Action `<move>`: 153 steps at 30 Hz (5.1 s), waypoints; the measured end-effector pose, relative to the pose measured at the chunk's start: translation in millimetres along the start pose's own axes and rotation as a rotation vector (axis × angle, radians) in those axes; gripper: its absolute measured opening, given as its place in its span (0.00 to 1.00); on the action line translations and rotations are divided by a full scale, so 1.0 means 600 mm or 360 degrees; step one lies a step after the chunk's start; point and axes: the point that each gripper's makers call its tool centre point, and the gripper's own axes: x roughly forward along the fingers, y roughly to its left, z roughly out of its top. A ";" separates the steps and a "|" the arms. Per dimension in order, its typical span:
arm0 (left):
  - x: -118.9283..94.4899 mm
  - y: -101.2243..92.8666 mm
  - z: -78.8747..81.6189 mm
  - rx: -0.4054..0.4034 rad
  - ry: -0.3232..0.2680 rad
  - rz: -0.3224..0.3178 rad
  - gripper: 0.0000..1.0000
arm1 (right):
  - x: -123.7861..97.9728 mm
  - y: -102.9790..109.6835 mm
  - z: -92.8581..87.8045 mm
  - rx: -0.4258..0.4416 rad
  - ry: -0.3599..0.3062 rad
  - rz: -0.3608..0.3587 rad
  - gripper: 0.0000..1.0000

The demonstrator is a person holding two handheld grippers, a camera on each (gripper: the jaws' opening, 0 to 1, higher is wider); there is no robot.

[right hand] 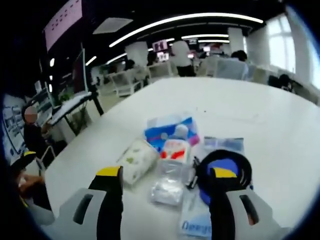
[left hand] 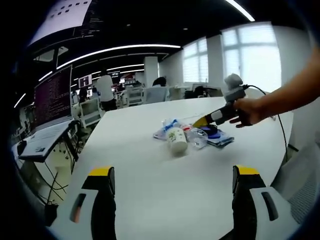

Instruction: Arrange the tabletop items into an orderly group along one side of the table until the central work area is clear of visible clutter.

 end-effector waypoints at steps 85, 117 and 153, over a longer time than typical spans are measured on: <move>0.264 0.012 0.173 -0.0091 -0.0140 -0.0407 0.90 | 0.100 -0.012 -0.044 0.0161 0.0331 -0.0064 0.38; 0.508 -0.073 0.122 -0.0397 0.0180 -0.0813 0.74 | 0.098 -0.010 -0.039 0.0195 0.0148 -0.0004 0.38; 0.584 -0.089 0.049 -0.0819 0.0641 -0.0785 0.62 | 0.088 -0.014 -0.032 0.0186 -0.0117 0.0040 0.38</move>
